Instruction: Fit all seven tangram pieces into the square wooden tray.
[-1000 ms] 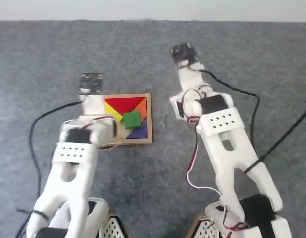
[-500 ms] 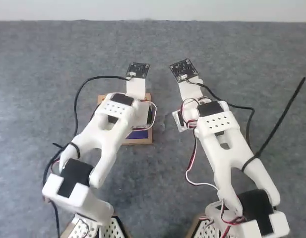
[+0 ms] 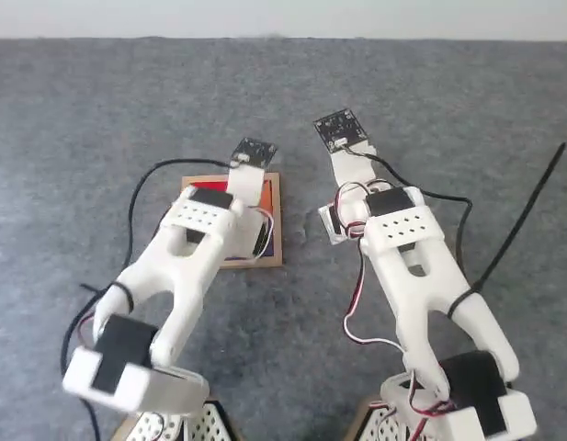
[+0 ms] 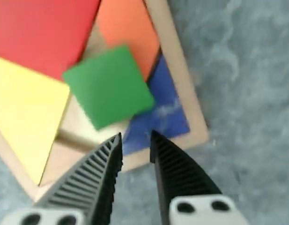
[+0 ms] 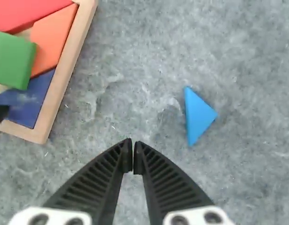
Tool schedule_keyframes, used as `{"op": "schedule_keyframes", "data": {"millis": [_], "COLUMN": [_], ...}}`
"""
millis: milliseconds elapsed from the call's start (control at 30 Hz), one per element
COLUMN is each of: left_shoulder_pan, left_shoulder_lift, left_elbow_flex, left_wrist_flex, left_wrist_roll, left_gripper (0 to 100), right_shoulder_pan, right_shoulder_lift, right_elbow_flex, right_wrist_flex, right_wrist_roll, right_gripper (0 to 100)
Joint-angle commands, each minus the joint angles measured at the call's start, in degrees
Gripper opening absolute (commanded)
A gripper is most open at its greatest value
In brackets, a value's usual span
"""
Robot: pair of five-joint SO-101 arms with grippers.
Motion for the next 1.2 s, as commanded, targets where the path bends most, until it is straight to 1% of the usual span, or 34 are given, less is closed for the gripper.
{"op": "schedule_keyframes", "data": {"millis": [0,67,167,300,333,433,533,633,700,800,900,967,1067,1167], "left_shoulder_pan": [-0.7,-1.41,-0.18,0.88,0.88,0.53,0.97,0.97,0.88,0.53,0.44,0.88,0.35,-1.93], "left_shoulder_lift": [-10.2,-13.27,-16.09,-12.13,-9.76,-0.62,7.03,11.52,12.31,11.69,10.02,8.62,7.74,6.68], "left_elbow_flex": [3.3,3.21,3.3,2.51,1.19,-5.14,-12.0,-16.66,-17.36,-17.1,-14.55,-11.91,-10.33,-9.71], "left_wrist_flex": [0.18,-2.37,-9.23,-17.23,-17.32,-15.82,-11.08,-5.89,-3.16,0.18,0.97,0.79,1.14,1.93], "left_wrist_roll": [-2.9,0.35,6.33,15.82,17.67,18.9,18.99,18.55,17.93,14.24,9.93,7.21,5.89,5.1], "left_gripper": [11,11,11,11,11,11,11,11,11,10,6,6,6,6], "right_shoulder_pan": [0.48,0.48,0.57,1.63,1.71,1.71,1.71,1.71,1.8,1.89,1.98,1.98,1.98,1.98], "right_shoulder_lift": [-0.22,-0.22,-0.22,-0.31,-0.31,-0.22,-0.22,-0.22,-0.22,-0.22,-0.22,-0.22,-0.22,-0.22], "right_elbow_flex": [-0.26,-0.26,-0.26,-0.26,-0.26,-0.26,-0.26,-0.18,-0.18,-0.18,-0.18,-0.18,-0.18,-0.18], "right_wrist_flex": [-0.92,-0.92,-0.92,-1.01,-1.01,-1.98,-2.15,-2.15,-2.15,-2.15,-2.15,-2.15,-2.15,-2.07], "right_wrist_roll": [0.62,0.62,0.62,0.09,0.09,0.09,0.18,0.26,0.35,0.35,0.44,0.44,0.44,0.44], "right_gripper": [0.6,0.6,0.6,0.6,0.6,0.6,0.6,0.6,0.6,0.6,0.6,0.6,0.6,0.6]}}
